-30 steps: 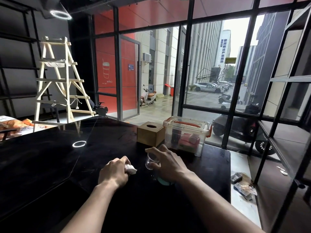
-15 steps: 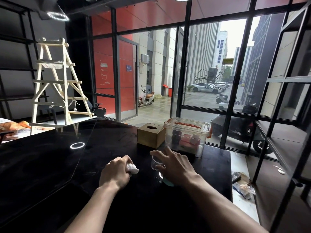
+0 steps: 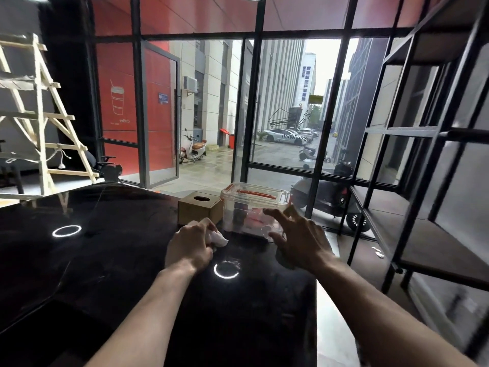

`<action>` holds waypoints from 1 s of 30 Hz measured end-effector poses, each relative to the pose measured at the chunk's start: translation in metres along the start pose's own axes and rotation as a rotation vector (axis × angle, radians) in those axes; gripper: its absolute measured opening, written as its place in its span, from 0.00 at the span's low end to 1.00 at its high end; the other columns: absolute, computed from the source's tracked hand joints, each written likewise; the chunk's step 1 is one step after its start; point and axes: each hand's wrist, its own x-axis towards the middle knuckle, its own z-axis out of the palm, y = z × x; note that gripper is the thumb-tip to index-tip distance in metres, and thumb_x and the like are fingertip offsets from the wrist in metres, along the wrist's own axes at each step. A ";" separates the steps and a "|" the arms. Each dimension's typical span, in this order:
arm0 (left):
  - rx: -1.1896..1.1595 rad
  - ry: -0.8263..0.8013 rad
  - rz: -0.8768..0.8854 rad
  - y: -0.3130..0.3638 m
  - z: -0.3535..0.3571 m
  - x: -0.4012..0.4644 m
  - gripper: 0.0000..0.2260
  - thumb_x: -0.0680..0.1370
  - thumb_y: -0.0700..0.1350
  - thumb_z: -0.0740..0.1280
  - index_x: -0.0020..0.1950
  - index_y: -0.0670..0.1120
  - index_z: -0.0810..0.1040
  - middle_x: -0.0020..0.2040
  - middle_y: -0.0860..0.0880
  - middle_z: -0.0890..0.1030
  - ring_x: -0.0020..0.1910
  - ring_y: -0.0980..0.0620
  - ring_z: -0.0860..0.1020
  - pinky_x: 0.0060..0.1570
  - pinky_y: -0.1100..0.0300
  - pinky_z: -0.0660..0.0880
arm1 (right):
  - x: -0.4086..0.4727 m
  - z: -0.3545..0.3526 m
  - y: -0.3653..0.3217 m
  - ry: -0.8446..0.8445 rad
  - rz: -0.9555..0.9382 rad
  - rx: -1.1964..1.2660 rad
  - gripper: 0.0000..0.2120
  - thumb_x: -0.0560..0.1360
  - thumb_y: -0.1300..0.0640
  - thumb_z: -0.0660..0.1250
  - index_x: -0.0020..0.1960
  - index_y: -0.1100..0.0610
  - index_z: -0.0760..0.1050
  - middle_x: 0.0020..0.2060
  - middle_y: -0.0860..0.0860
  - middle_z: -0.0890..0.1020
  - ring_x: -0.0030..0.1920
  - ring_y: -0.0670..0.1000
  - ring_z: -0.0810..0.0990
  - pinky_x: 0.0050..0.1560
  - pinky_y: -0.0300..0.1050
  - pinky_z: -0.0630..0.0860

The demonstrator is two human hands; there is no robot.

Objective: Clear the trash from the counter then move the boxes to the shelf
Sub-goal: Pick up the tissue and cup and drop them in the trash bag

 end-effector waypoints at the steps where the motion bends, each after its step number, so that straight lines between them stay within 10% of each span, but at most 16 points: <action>1: 0.000 -0.004 0.007 0.010 0.003 -0.002 0.18 0.69 0.44 0.76 0.57 0.55 0.78 0.53 0.51 0.82 0.52 0.47 0.82 0.50 0.53 0.79 | -0.005 -0.003 0.010 0.000 0.015 -0.004 0.25 0.78 0.44 0.66 0.74 0.39 0.64 0.68 0.54 0.73 0.54 0.60 0.83 0.47 0.52 0.78; 18: 0.023 -0.054 0.026 0.249 0.123 -0.064 0.16 0.70 0.45 0.74 0.56 0.55 0.77 0.54 0.51 0.82 0.53 0.47 0.81 0.52 0.54 0.78 | -0.129 -0.020 0.238 -0.047 0.068 0.020 0.25 0.79 0.48 0.64 0.74 0.39 0.62 0.62 0.54 0.74 0.48 0.63 0.82 0.41 0.50 0.70; 30: -0.050 -0.229 -0.044 0.261 0.248 -0.103 0.14 0.70 0.43 0.71 0.53 0.55 0.78 0.51 0.52 0.80 0.52 0.48 0.80 0.52 0.51 0.78 | -0.186 0.076 0.288 -0.129 0.139 -0.032 0.25 0.79 0.47 0.65 0.75 0.41 0.63 0.61 0.56 0.75 0.53 0.64 0.80 0.48 0.53 0.71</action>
